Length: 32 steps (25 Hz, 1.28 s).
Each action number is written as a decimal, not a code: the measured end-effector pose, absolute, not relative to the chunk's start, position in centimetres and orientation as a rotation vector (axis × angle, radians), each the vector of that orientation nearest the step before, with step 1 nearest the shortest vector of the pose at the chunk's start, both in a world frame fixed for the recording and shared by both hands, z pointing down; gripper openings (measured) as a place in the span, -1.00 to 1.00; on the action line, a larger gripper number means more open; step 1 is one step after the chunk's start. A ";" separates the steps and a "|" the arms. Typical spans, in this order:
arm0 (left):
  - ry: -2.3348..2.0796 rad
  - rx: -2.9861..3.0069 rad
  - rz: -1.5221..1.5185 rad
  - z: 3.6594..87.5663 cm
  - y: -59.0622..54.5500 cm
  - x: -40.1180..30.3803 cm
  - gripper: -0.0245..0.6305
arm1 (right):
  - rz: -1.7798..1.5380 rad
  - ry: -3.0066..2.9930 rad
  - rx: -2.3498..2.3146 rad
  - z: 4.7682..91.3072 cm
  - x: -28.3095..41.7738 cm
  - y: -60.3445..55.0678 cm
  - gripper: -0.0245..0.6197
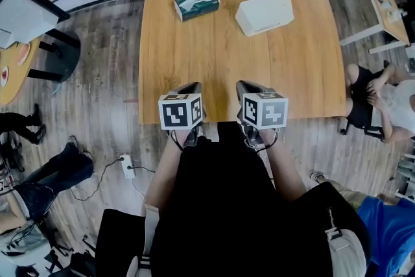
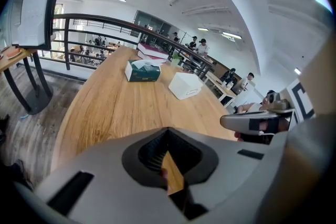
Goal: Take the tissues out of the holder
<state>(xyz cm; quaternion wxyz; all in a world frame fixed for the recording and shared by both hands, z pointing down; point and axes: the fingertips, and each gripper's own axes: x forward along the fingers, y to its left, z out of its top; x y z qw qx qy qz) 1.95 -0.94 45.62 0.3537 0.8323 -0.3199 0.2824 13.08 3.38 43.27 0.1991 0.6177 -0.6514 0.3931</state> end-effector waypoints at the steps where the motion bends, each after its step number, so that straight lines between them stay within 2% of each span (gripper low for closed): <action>1: -0.826 2.153 0.731 45.6 -0.8 2.0 -0.89 | 1.101 -1.822 1.727 43.2 13.1 3.5 -0.89; 32: -0.803 2.157 0.759 45.7 0.7 2.0 -0.89 | 1.100 -1.832 1.700 43.2 12.6 4.7 -0.89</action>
